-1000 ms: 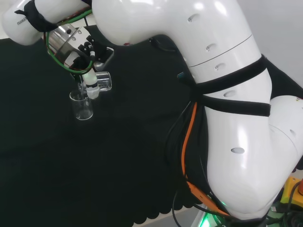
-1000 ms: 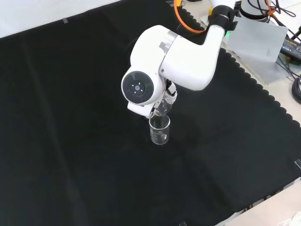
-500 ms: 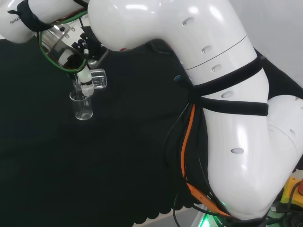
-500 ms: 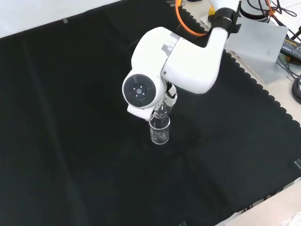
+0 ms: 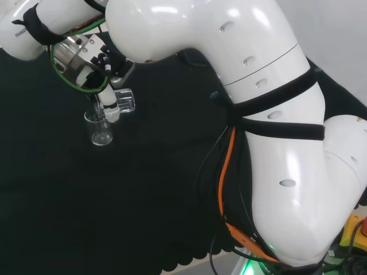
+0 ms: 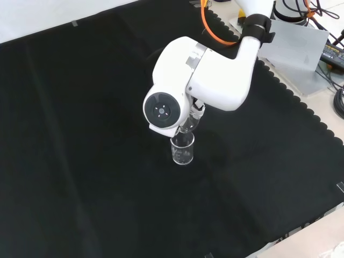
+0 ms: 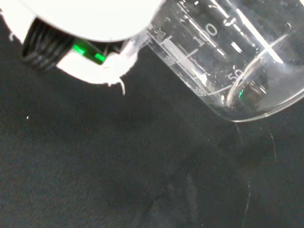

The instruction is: Pour the water from the handheld beaker into the one on the table.

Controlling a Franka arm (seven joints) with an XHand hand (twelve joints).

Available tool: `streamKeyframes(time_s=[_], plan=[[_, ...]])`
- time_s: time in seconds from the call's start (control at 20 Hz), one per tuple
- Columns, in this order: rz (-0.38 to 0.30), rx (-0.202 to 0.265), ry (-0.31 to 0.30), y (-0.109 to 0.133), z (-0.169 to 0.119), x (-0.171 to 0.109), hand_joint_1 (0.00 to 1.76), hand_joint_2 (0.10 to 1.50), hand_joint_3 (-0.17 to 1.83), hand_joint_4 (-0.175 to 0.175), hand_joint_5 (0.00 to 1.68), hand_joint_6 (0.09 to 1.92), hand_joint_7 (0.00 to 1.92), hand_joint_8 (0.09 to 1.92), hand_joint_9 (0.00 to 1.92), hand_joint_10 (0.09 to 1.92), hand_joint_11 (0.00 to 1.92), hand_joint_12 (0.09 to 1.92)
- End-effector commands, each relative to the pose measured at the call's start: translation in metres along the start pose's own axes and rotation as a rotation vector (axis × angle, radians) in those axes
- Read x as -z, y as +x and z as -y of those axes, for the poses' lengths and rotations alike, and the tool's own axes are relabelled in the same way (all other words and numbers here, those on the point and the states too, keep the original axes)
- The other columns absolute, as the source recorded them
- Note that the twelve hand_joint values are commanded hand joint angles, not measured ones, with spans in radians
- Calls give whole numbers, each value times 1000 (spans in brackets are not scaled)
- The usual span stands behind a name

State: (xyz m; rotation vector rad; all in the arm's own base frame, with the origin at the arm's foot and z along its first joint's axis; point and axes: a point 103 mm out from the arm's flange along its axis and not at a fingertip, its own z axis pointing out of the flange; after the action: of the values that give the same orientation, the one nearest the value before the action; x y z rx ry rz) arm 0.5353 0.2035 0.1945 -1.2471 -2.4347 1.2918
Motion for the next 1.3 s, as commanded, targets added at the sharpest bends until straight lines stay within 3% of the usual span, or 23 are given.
streamKeyframes(time_s=[0.05,0.3,0.5,1.3], plan=[[16,-10,-10,5,-2,20,1301,555,949,-175,1136,1024,1201,995,1439,949,1155,830],[11,-11,-12,-5,4,8,1301,554,949,-175,1136,1025,1201,995,1439,949,1155,830],[35,-13,10,8,-1,23,1301,554,950,-175,1136,1025,1201,995,1439,949,1155,830],[25,-16,-1,9,0,23,1301,554,950,-175,1136,1025,1201,996,1442,947,1158,830]])
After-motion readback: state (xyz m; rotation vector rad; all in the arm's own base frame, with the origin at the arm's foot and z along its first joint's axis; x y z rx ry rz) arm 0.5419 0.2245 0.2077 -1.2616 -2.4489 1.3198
